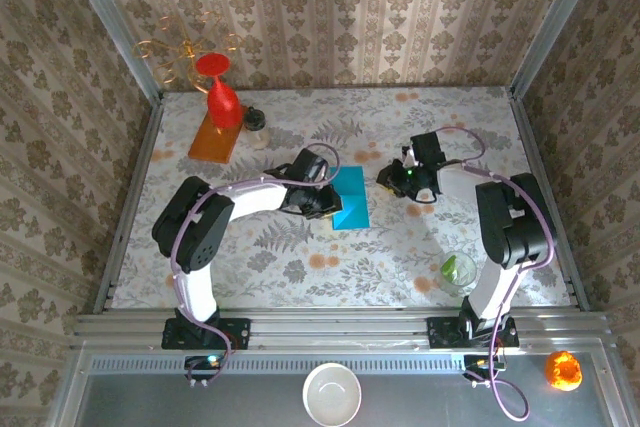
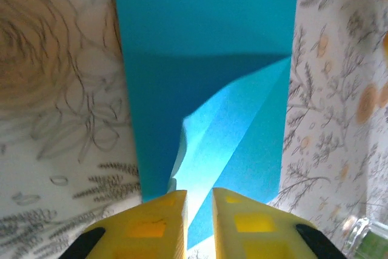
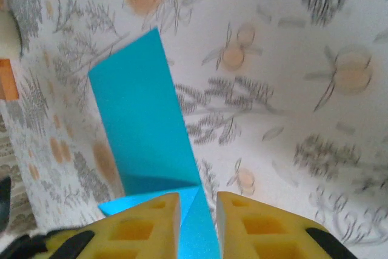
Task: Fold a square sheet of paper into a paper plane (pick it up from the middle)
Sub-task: Fold the triangle a second time at the center of the table.
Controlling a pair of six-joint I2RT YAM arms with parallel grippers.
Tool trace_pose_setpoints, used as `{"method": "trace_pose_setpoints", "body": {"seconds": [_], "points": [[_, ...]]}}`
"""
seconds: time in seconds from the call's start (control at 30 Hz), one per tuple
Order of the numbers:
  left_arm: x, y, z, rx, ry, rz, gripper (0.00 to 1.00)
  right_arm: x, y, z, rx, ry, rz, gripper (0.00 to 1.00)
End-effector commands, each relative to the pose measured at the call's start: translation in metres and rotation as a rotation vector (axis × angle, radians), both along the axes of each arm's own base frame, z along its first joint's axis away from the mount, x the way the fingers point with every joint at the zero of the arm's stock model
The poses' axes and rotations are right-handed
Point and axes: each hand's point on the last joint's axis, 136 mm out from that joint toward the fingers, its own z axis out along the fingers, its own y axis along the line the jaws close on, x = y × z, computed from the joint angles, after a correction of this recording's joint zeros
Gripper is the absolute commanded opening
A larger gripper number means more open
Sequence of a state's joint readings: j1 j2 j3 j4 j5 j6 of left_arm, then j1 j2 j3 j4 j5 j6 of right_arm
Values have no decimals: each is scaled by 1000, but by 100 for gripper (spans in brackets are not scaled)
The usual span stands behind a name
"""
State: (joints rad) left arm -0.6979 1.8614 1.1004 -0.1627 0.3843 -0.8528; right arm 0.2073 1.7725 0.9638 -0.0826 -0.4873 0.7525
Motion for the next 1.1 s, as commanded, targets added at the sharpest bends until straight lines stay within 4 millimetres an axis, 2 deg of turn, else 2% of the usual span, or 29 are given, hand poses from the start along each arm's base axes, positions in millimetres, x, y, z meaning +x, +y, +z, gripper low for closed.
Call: {"method": "trace_pose_setpoints", "body": {"seconds": [0.0, 0.2, 0.4, 0.7, 1.07], "points": [[16, -3, 7, -30, -35, 11, 22, -24, 16, -9, 71, 80, 21, 28], [28, -6, -3, -38, -33, 21, 22, -36, 39, -16, 119, 118, 53, 30], [32, -5, -16, -26, -11, 35, 23, -36, 55, -21, 124, 131, 75, 30], [23, 5, -36, 7, 43, 68, 23, -30, 60, -28, 119, 136, 69, 28], [23, 8, -36, 13, 42, 80, 23, -23, 64, -30, 138, 128, 61, 25]]}}
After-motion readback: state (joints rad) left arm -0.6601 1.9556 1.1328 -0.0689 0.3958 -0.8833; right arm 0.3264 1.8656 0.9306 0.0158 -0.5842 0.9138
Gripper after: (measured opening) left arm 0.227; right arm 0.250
